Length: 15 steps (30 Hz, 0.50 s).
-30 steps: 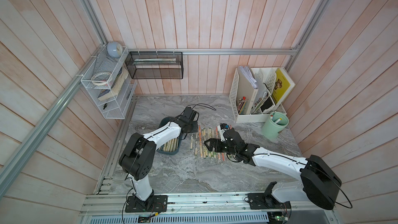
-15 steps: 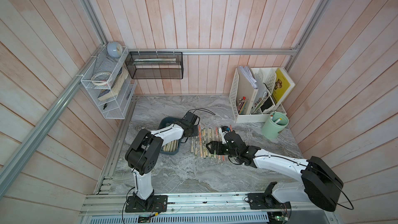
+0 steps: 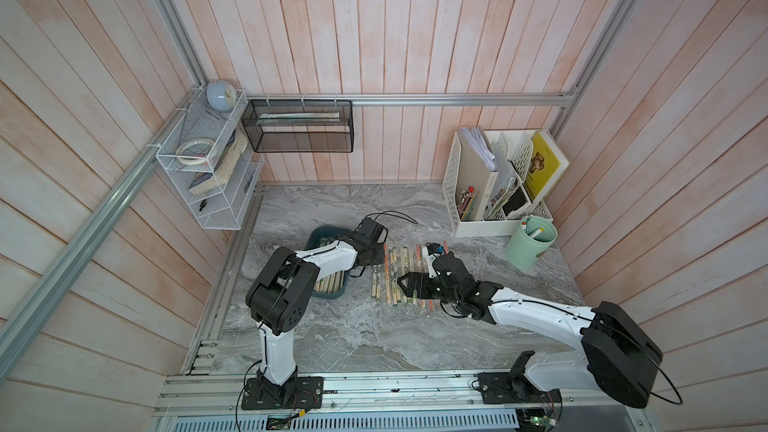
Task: Take the paired disposable chopsticks out of the storage box
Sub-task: Place the paired disposable chopsticks at the center of the board.
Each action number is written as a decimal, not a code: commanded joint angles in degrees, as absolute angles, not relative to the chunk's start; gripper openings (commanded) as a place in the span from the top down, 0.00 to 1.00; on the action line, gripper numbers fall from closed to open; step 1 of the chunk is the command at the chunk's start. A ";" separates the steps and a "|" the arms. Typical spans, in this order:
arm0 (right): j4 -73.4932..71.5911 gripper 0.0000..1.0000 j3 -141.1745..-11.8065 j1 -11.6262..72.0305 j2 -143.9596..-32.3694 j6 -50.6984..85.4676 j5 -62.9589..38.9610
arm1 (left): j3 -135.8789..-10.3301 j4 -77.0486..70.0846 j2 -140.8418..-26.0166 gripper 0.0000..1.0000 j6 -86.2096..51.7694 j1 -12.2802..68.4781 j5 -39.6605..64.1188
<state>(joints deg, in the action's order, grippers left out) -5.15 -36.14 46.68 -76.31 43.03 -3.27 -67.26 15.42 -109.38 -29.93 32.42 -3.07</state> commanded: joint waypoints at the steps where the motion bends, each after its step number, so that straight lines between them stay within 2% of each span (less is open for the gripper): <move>1: -4.66 0.02 -35.65 46.49 -76.03 42.61 -3.16 | -66.62 14.90 -110.30 0.66 -29.95 32.70 -2.31; 8: -4.35 0.02 -35.70 46.47 -75.59 42.54 -3.14 | -67.90 16.48 -107.49 0.64 -29.89 32.72 -3.05; 15: -3.60 0.02 -36.42 46.49 -76.18 41.95 -2.54 | -69.46 19.57 -102.75 0.59 -28.48 31.46 -5.42</move>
